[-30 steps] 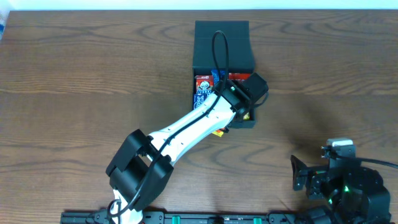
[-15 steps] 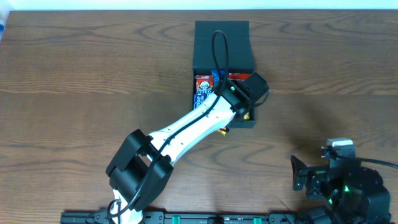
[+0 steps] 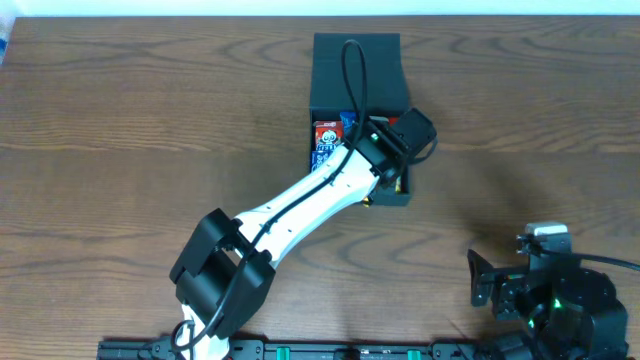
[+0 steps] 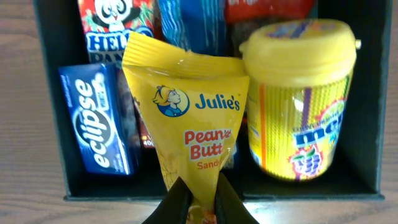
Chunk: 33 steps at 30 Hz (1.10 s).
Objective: Pack container
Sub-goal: 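Lower the Julie's packet into the box and open the left gripper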
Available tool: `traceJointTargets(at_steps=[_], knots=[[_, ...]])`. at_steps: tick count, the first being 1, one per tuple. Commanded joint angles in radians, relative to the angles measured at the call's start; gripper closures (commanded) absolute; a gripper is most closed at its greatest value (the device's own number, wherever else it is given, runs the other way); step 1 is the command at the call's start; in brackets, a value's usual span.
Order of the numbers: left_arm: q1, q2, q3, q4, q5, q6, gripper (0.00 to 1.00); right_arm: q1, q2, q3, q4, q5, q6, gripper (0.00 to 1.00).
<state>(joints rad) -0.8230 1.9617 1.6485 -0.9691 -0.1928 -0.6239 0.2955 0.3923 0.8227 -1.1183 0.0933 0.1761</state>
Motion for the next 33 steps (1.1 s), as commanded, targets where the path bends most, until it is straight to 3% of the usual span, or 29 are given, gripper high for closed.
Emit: traceJointTargets(at_steps=[1, 33], knots=[[0.022, 0.014, 0.028, 0.006, -0.039, 0.011, 0.87, -0.007, -0.002, -0.001, -0.001, 0.0, 0.01, 0.01], [0.05, 0.096, -0.02, 0.183, -0.103, -0.058, 0.84, -0.007, -0.002, -0.001, -0.001, 0.0, 0.01, 0.01]])
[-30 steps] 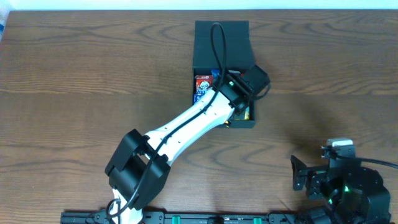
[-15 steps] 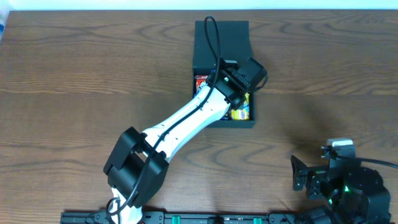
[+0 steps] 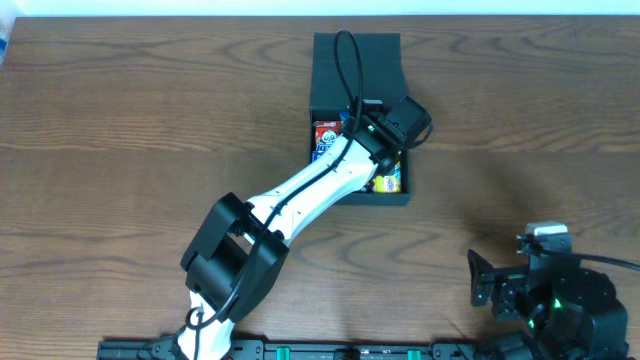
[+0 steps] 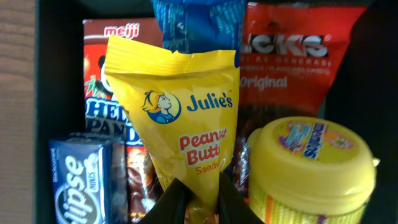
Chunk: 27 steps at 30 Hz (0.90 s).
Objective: Pack container
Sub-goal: 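Lower the Julie's packet into the box and open the left gripper, then raise the left gripper and move it to the box lid's far edge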
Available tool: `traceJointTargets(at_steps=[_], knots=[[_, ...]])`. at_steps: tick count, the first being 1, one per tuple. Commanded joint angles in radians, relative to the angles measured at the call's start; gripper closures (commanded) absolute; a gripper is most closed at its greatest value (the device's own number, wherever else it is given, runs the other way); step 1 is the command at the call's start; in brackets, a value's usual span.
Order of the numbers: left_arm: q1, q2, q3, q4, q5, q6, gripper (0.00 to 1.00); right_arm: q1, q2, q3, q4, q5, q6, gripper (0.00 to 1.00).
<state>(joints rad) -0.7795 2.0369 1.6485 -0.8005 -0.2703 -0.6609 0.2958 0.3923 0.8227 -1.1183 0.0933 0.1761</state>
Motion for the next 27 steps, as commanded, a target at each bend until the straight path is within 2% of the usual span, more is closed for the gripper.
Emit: traceJointTargets(at_steps=[1, 5, 6, 9, 11, 17, 22, 27], knots=[[0.007, 0.021, -0.03, 0.022, -0.025, -0.021, 0.84, -0.008, -0.002, -0.001, -0.001, 0.0, 0.01, 0.01], [0.007, 0.021, -0.06, 0.037, -0.026, -0.021, 0.8, -0.008, -0.002, -0.001, -0.001, 0.0, 0.01, 0.01], [0.007, 0.021, -0.062, 0.037, -0.026, -0.021, 0.7, -0.008, -0.002, -0.001, -0.001, 0.0, 0.01, 0.01], [0.007, 0.02, -0.063, 0.043, -0.026, -0.02, 0.54, -0.008, -0.002, -0.001, -0.001, 0.0, 0.01, 0.01], [0.007, 0.02, -0.063, 0.047, -0.026, -0.02, 0.47, -0.008, -0.002, -0.001, -0.001, 0.0, 0.01, 0.01], [0.006, -0.018, -0.062, 0.047, -0.029, -0.017, 0.34, -0.008, -0.002, -0.001, -0.001, 0.0, 0.01, 0.01], [0.003, -0.127, -0.062, 0.038, -0.055, 0.006, 0.25, -0.008, -0.002, -0.001, -0.001, 0.0, 0.01, 0.01], [-0.022, -0.247, -0.062, 0.011, -0.06, 0.037, 0.07, -0.008, -0.002, -0.001, -0.001, 0.0, 0.01, 0.01]])
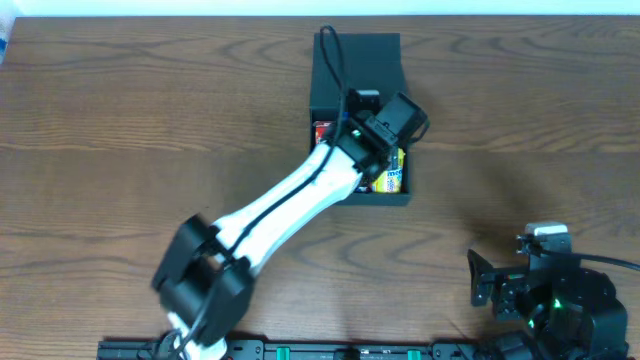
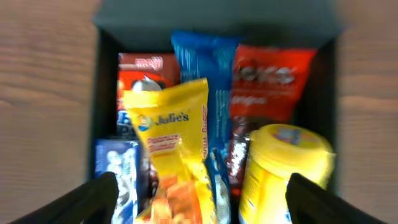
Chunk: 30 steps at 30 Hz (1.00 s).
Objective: Pack container
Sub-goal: 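Raise the left gripper and move it to the box lid's far edge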
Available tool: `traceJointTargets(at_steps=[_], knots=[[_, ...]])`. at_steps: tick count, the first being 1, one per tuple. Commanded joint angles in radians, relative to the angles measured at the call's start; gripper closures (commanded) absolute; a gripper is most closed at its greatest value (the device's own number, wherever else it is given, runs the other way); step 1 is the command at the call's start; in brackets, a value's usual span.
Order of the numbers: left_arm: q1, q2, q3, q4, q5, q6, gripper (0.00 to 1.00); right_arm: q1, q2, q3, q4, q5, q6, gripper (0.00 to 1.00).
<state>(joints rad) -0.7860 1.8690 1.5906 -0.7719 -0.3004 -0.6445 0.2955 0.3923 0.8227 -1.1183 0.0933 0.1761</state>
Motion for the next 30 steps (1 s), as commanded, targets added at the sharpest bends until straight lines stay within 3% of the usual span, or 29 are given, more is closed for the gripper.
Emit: traceJointTargets(at_steps=[1, 12, 20, 26, 30], knots=[[-0.023, -0.106, -0.004, -0.033, -0.041, 0.021, 0.02, -0.007, -0.002, -0.001, -0.001, 0.0, 0.01, 0.01], [-0.051, -0.409, -0.004, -0.414, -0.218, 0.016, 0.04, -0.007, -0.002, -0.001, -0.001, 0.0, 0.01, 0.01], [-0.031, -0.514, -0.004, -0.483, -0.221, 0.026, 0.05, -0.007, -0.002, -0.001, -0.001, 0.0, 0.01, 0.01], [0.193, -0.51, -0.004, -0.47, -0.002, 0.114, 0.05, -0.007, -0.002, -0.001, -0.001, 0.0, 0.01, 0.01], [0.356, -0.507, -0.004, -0.364, 0.262, 0.278, 0.05, -0.007, -0.002, -0.001, 0.015, 0.016, 0.01, 0.01]])
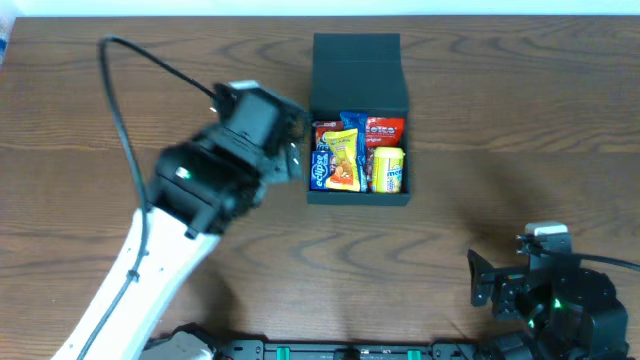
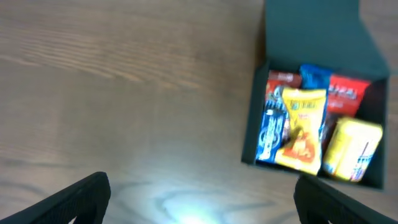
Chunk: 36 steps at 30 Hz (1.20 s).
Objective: Pack container
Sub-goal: 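Raise the left gripper and move it to the box lid's far edge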
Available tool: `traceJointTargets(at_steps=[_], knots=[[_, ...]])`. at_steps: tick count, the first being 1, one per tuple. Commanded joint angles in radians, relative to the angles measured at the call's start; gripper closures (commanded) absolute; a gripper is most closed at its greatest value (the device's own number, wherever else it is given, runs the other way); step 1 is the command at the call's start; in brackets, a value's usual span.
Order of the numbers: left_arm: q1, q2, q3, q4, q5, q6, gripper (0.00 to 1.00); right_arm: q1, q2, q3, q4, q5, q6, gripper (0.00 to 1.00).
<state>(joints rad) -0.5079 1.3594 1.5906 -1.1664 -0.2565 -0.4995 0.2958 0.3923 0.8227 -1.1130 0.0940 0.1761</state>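
Note:
The black container (image 1: 360,62) stands open at the table's back centre, its lid tipped up behind. Inside lie the yellow Julie's packet (image 1: 343,160) (image 2: 303,129), a blue gum box (image 1: 321,170), a blue wrapper, a red packet (image 1: 385,130) and a yellow-lidded tub (image 1: 391,170) (image 2: 350,149). My left gripper (image 2: 202,199) is open and empty, high above bare wood to the left of the container. Its arm head (image 1: 235,150) shows in the overhead view. My right gripper (image 1: 485,280) rests at the front right; its jaws do not show clearly.
Brown wooden table (image 1: 120,110) all around the container. The right arm's base (image 1: 560,300) sits at the front right corner. A black rail (image 1: 350,350) runs along the front edge.
My left arm has pulled back and to the left, away from the container. The Julie's packet stays lying in the box among the other snacks. The right arm has not moved.
My left gripper was shut on the yellow Julie's packet over the container's front. Then it held it deeper over the box. A second ago it was open with the packet lying inside. Now it is open, well left of the container.

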Motion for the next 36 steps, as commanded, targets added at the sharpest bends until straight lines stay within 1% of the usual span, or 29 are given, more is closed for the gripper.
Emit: traceJointTargets(at_steps=[1, 2, 3, 5, 7, 10, 11, 14, 17, 19, 22, 25, 28, 31, 36], knots=[[0.119, 0.008, -0.004, 0.054, 0.282, 0.143, 0.05, -0.008, -0.002, -0.001, 0.029, 0.014, 0.01, 0.01], [0.163, 0.017, -0.004, 0.077, 0.341, 0.143, 0.05, -0.008, -0.002, -0.001, 0.053, -0.007, 0.023, 0.02], [0.206, 0.032, -0.004, 0.098, 0.399, 0.145, 0.05, -0.008, -0.002, -0.001, 0.069, -0.064, 0.067, 0.01], [0.276, 0.075, -0.004, 0.133, 0.502, 0.145, 0.05, -0.007, -0.002, -0.001, 0.088, -0.145, 0.134, 0.01], [0.327, 0.133, -0.002, 0.157, 0.601, 0.15, 0.04, -0.008, -0.002, -0.001, 0.087, -0.171, 0.153, 0.01], [0.368, 0.248, 0.037, 0.167, 0.739, 0.182, 0.04, -0.008, -0.002, -0.001, 0.088, -0.151, 0.153, 0.01], [0.376, 0.287, 0.06, 0.166, 0.761, 0.192, 0.04, -0.008, -0.002, -0.001, 0.09, -0.151, 0.153, 0.01], [0.391, 0.455, 0.208, 0.146, 0.828, 0.211, 0.04, -0.007, 0.003, -0.001, 0.156, -0.165, 0.154, 0.01], [0.391, 0.595, 0.38, 0.118, 0.843, 0.216, 0.04, -0.008, 0.045, -0.001, 0.192, -0.158, 0.172, 0.01], [0.391, 0.693, 0.514, 0.093, 0.85, 0.217, 0.04, -0.007, 0.103, -0.001, 0.212, -0.151, 0.172, 0.01], [0.396, 0.847, 0.714, 0.061, 0.861, 0.216, 0.04, -0.006, 0.262, 0.01, 0.257, -0.151, 0.172, 0.01], [0.41, 0.956, 0.82, 0.055, 0.861, 0.207, 0.04, -0.006, 0.415, 0.043, 0.291, -0.151, 0.172, 0.01], [0.432, 1.042, 0.864, 0.079, 0.869, 0.183, 0.04, -0.006, 0.558, 0.093, 0.333, -0.151, 0.171, 0.01], [0.451, 1.11, 0.866, 0.128, 0.934, 0.151, 0.04, -0.006, 0.678, 0.131, 0.376, -0.151, 0.172, 0.01], [0.45, 1.19, 0.866, 0.181, 0.949, 0.132, 0.04, -0.006, 0.761, 0.132, 0.426, -0.151, 0.172, 0.01]])
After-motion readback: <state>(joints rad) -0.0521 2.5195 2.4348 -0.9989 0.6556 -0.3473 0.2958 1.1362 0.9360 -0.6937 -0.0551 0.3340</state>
